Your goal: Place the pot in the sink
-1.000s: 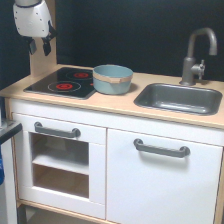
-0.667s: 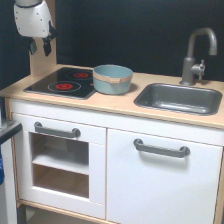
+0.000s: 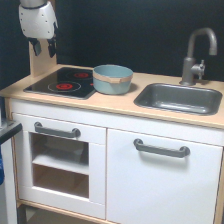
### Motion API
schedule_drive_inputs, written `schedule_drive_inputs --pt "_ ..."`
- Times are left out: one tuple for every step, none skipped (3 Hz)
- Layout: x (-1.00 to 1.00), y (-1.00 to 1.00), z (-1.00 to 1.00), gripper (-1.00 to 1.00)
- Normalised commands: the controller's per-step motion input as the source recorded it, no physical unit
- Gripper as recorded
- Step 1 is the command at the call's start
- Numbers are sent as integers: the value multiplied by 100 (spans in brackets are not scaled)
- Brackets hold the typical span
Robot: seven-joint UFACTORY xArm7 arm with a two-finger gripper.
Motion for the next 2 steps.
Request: schedule_drive_inputs --pt "82 10 -4 100" --pt "93 28 -1 100"
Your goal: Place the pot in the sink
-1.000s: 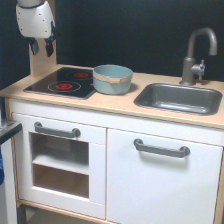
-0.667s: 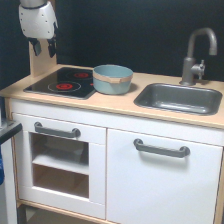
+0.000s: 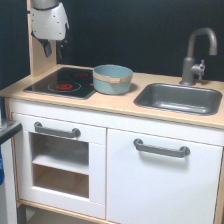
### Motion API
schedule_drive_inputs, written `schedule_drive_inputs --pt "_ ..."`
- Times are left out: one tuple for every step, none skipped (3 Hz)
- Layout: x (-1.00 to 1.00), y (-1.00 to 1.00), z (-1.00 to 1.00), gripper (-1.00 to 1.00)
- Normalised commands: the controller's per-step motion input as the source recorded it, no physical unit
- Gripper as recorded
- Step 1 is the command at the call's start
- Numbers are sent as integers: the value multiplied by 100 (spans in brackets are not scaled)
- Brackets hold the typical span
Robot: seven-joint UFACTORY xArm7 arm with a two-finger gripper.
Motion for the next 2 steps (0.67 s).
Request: schedule_drive_inputs --pt "88 33 -2 100" --pt "65 26 -12 100"
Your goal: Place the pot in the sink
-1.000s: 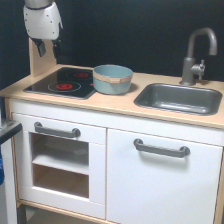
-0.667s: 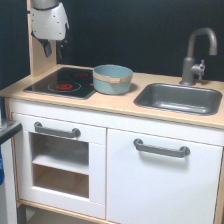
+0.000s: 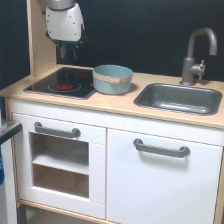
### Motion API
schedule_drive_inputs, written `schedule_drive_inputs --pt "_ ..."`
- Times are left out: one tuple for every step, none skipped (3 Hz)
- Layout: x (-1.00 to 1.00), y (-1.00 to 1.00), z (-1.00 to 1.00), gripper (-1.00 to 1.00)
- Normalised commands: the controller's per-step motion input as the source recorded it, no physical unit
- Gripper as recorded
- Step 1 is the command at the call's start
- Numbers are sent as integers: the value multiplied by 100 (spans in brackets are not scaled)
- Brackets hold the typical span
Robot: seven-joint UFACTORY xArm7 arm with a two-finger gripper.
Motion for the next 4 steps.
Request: schedule_drive_inputs --pt "50 26 -17 100" --pt "40 17 -32 100" --pt "31 9 -42 100" --pt "27 9 -54 100"
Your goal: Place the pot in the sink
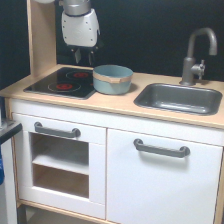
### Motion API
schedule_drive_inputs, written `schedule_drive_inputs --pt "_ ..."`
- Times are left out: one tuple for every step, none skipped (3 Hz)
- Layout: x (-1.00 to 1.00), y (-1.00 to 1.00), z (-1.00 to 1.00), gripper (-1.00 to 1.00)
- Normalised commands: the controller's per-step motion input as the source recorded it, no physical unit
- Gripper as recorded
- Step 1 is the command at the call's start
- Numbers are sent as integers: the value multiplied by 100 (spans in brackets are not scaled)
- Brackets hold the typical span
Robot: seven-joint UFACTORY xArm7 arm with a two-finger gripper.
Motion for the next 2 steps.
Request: schedule_drive_inputs --pt "21 12 -70 100" --pt "1 8 -78 100"
